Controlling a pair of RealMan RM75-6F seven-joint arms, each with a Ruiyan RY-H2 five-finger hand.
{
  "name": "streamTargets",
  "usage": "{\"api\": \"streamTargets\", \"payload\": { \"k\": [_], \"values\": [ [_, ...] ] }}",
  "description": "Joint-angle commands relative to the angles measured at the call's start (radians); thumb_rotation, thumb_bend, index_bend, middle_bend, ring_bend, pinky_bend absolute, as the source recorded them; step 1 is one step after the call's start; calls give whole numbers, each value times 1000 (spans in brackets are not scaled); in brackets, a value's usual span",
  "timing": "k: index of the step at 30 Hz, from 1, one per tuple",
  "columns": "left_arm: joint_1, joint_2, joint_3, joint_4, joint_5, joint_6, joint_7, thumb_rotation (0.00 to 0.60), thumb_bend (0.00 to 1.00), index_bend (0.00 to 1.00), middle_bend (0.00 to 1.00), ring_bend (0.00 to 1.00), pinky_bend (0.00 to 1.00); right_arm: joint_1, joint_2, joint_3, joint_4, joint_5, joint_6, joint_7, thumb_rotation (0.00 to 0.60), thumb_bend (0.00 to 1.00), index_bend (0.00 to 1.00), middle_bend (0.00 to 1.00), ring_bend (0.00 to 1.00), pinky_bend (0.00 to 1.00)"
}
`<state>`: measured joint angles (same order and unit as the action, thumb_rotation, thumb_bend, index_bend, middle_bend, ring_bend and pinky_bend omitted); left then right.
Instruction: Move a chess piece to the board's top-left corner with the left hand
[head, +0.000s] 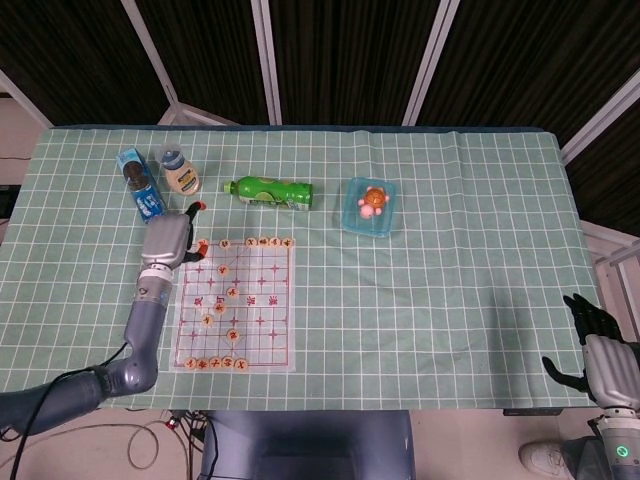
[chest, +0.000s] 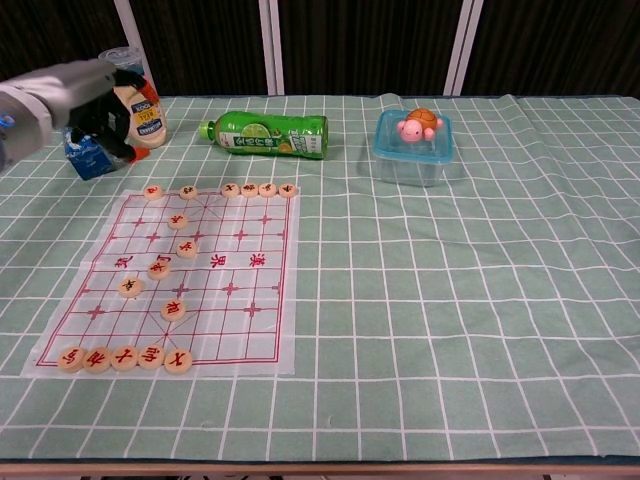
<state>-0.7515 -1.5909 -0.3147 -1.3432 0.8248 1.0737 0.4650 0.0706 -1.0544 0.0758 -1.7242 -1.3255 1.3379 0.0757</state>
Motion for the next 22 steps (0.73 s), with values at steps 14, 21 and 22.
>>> {"api": "streamTargets", "payload": {
  "k": [14, 21, 22],
  "values": [
    [424, 359, 258, -325, 356, 418, -215, 600, 61, 0, 0, 3, 113, -3, -27, -9, 38, -61, 51, -63, 600, 323, 0, 0, 0, 0],
    [489, 383, 285, -295, 427, 457, -298, 600, 46, 0, 0, 0, 21, -2, -35, -6, 47, -59, 57, -80, 600, 323, 0, 0, 0, 0],
    [491, 381, 285, -289, 431, 455, -302, 600, 46, 0, 0, 0, 20, -2, -36, -7, 47, -61, 56, -81, 600, 323, 0, 0, 0, 0]
  ]
}}
